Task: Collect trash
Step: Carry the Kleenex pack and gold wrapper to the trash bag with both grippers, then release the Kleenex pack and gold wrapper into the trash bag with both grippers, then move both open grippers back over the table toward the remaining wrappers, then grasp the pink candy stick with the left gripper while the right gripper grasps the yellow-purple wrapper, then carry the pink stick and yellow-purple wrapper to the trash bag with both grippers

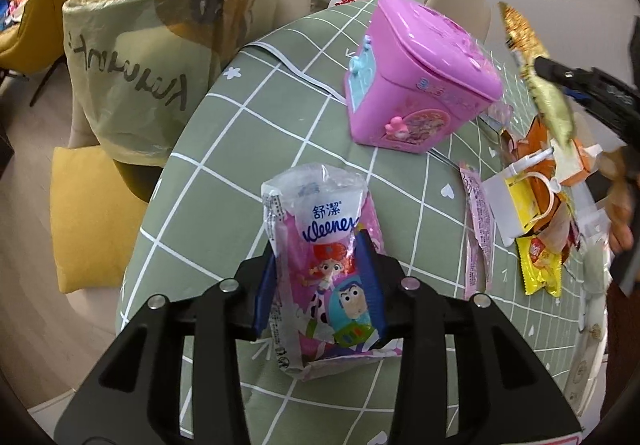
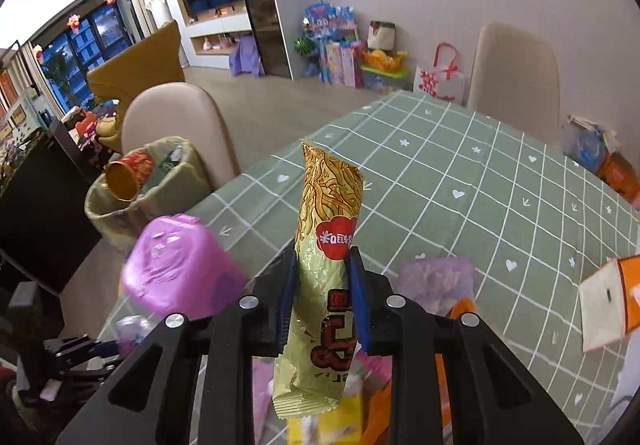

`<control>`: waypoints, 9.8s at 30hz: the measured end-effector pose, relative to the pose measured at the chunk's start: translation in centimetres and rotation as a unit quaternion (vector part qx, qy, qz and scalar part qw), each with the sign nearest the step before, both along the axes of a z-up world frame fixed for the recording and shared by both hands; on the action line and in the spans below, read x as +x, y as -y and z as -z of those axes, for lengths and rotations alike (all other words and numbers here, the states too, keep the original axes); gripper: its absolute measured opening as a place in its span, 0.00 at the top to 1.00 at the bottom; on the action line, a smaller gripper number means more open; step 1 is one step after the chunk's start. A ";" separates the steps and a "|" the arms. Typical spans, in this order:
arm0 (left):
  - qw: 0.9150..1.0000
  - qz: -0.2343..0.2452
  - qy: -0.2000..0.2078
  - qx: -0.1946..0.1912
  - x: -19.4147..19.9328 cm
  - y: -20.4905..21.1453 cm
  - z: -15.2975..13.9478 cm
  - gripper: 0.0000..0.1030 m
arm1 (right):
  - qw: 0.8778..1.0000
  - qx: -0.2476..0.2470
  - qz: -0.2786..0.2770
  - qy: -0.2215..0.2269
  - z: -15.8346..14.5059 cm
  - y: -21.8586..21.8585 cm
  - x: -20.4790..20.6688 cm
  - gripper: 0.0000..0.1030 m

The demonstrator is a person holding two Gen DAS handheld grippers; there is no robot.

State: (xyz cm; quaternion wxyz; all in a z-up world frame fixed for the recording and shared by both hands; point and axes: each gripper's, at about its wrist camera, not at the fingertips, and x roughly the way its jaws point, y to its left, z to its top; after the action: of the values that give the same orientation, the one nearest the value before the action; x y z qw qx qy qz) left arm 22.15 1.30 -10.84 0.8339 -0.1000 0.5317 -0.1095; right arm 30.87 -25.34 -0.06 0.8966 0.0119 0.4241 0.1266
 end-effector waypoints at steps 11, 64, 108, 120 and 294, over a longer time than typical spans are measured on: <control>0.999 0.016 0.045 0.007 -1.8 0.1 -2.9 0.87 | 1.000 0.022 -0.013 0.013 -2.3 -1.7 -6.5 0.76; 0.973 -0.120 0.197 -0.010 13.3 -18.1 -9.1 0.88 | 0.989 0.027 -0.134 0.055 -2.5 -20.3 7.1 0.76; 0.961 -0.218 0.161 -0.047 5.4 -25.9 -7.0 0.61 | 0.976 0.005 -0.208 0.058 -1.3 -32.7 10.7 0.76; 0.960 -0.238 0.138 -0.055 4.4 -27.0 -5.1 0.61 | 0.952 -0.095 -0.284 -0.060 8.6 -37.8 12.7 0.76; 0.987 -0.057 0.144 -0.041 11.4 -16.7 -9.1 0.87 | 0.988 -0.049 -0.115 0.087 -5.4 -19.6 2.9 0.78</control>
State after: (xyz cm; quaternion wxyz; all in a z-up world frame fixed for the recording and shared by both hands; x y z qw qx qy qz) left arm 33.59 18.04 -1.76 0.9016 -0.1481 0.3947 -0.0966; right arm 33.73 -5.71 5.36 0.9091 -0.0922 0.3485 0.2087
